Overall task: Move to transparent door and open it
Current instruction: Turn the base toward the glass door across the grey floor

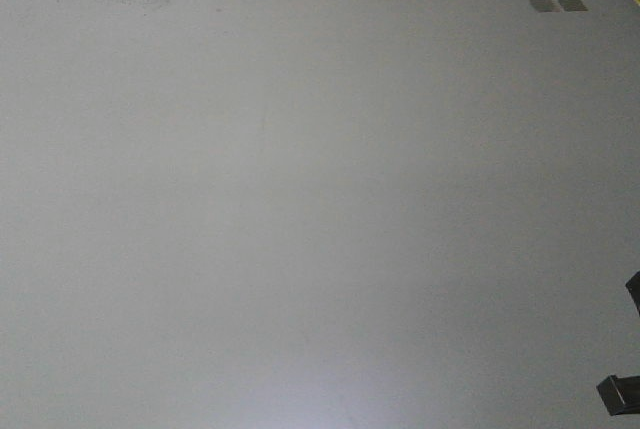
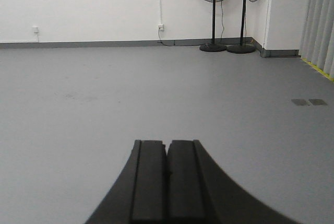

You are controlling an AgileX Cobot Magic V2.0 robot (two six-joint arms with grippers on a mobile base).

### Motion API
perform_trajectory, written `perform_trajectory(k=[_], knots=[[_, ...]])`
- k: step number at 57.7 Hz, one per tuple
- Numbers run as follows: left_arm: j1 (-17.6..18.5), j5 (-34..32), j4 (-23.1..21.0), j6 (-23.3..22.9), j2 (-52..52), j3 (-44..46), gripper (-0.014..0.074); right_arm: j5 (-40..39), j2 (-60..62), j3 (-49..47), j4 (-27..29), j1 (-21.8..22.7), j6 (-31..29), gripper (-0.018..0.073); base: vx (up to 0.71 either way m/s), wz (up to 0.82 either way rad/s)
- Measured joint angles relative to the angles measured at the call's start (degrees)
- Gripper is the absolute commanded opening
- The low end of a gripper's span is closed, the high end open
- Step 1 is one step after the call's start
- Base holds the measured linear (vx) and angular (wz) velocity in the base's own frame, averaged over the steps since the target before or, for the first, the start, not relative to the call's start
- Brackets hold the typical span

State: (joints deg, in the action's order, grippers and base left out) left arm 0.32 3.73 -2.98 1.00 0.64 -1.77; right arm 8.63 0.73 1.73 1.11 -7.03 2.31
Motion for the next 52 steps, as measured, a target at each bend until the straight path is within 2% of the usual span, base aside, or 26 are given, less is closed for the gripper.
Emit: perform_trajectory(k=[52], knots=[[0.0, 0.0, 0.0, 0.0, 0.0, 0.0, -0.0006, 0.0, 0.0, 0.0, 0.0, 0.0, 0.0, -0.0001, 0.0, 0.0]])
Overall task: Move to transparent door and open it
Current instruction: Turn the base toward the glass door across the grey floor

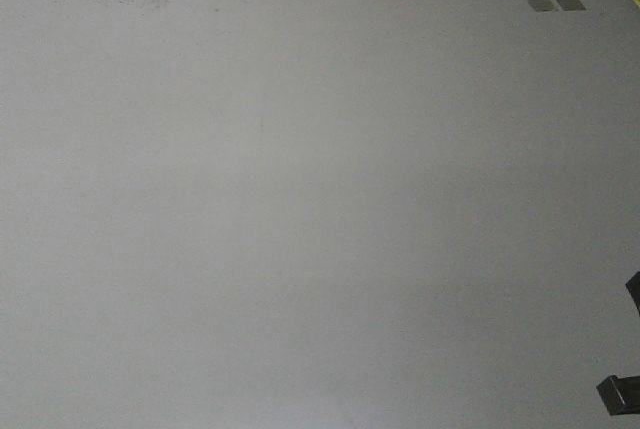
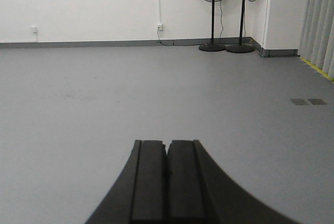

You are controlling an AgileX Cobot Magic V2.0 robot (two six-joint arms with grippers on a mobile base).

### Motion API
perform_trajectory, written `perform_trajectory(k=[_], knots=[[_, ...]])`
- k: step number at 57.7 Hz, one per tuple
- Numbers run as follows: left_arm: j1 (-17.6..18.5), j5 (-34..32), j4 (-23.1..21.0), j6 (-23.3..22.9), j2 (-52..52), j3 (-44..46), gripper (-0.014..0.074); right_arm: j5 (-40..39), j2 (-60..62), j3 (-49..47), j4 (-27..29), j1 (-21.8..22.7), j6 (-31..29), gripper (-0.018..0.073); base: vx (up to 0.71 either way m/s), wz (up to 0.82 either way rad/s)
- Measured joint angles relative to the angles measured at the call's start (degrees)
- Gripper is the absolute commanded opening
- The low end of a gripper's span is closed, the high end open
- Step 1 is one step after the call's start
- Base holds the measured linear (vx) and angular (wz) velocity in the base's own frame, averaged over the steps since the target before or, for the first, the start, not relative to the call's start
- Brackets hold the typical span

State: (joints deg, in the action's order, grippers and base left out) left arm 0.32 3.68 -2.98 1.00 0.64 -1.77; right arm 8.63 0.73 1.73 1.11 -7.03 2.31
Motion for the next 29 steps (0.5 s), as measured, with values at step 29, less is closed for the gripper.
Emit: perform_trajectory(k=[29], knots=[[0.0, 0.0, 0.0, 0.0, 0.0, 0.0, -0.0006, 0.0, 0.0, 0.0, 0.0, 0.0, 0.0, -0.0001, 0.1, 0.09]])
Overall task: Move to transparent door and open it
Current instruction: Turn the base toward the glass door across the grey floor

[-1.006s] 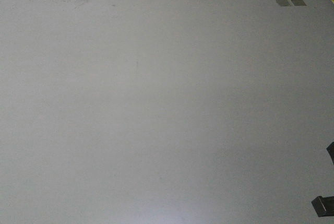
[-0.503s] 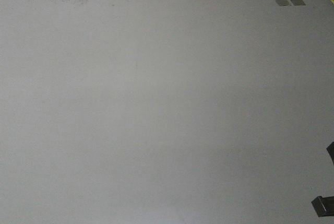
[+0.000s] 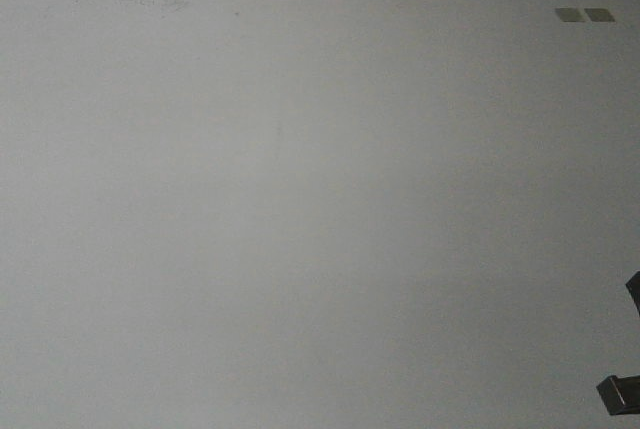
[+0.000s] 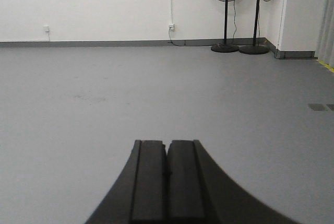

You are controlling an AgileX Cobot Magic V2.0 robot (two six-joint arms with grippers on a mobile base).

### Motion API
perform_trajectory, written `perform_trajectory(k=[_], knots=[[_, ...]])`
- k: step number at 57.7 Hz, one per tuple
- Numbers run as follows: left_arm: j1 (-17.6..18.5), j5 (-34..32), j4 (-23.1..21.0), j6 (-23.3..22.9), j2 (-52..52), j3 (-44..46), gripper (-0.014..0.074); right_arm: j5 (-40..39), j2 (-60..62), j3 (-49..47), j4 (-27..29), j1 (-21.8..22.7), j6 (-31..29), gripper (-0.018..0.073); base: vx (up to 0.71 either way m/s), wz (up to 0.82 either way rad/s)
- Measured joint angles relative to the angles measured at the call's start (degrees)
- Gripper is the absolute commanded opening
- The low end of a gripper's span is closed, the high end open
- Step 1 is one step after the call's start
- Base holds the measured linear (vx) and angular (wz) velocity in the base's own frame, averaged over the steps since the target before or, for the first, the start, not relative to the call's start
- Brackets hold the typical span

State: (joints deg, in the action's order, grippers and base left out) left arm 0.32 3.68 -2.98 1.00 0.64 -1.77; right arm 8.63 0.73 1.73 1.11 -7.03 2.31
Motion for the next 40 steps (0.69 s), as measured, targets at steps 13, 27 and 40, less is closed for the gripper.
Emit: perform_trajectory(k=[13, 27, 40], knots=[[0.0, 0.0, 0.0, 0.0, 0.0, 0.0, -0.0006, 0.0, 0.0, 0.0, 0.0, 0.0, 0.0, -0.0001, 0.18, 0.0], [0.0, 0.0, 0.0, 0.0, 0.0, 0.0, -0.0006, 0.0, 0.0, 0.0, 0.0, 0.0, 0.0, -0.0001, 0.28, 0.05], [0.0, 0.0, 0.0, 0.0, 0.0, 0.0, -0.0006, 0.0, 0.0, 0.0, 0.0, 0.0, 0.0, -0.0001, 0.38, 0.19]])
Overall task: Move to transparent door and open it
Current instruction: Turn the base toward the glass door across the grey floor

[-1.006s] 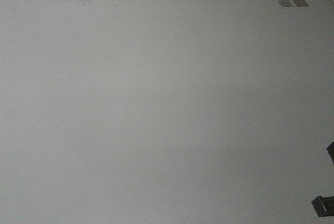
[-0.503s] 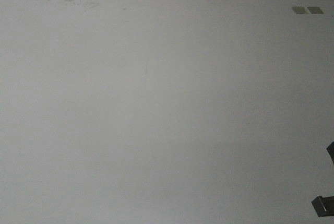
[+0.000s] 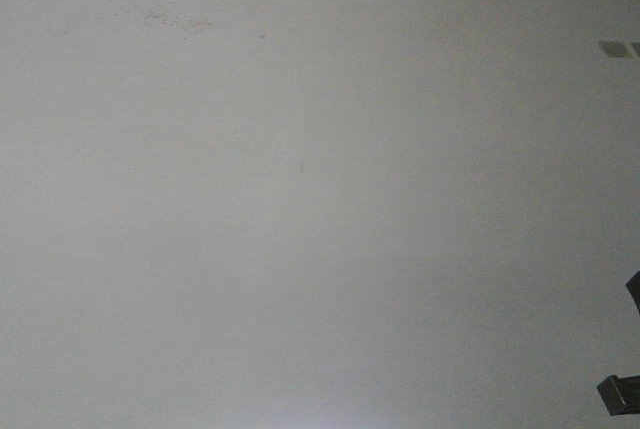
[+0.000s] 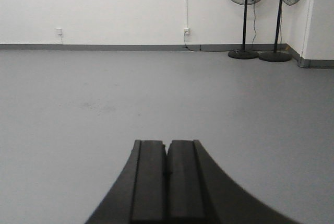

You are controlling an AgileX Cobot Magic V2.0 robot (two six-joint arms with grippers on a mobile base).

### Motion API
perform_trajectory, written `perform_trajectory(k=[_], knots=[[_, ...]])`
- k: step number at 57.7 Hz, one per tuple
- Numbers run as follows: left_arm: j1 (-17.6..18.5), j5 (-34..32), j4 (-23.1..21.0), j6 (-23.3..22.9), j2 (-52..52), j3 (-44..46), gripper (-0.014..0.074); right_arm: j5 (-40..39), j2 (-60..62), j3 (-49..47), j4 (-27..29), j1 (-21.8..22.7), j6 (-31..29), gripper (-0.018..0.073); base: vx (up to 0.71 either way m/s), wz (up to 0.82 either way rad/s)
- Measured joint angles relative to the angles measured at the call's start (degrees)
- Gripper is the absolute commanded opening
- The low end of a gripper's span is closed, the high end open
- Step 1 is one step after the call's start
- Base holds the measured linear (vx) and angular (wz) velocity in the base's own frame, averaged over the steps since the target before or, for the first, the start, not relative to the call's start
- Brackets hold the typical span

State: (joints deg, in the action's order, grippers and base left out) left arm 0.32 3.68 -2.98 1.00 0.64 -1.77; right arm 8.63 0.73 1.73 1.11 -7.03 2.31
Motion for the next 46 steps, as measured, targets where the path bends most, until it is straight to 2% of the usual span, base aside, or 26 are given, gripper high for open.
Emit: perform_trajectory(k=[46], knots=[[0.0, 0.1, 0.0, 0.0, 0.0, 0.0, -0.0006, 0.0, 0.0, 0.0, 0.0, 0.0, 0.0, -0.0001, 0.51, 0.26]])
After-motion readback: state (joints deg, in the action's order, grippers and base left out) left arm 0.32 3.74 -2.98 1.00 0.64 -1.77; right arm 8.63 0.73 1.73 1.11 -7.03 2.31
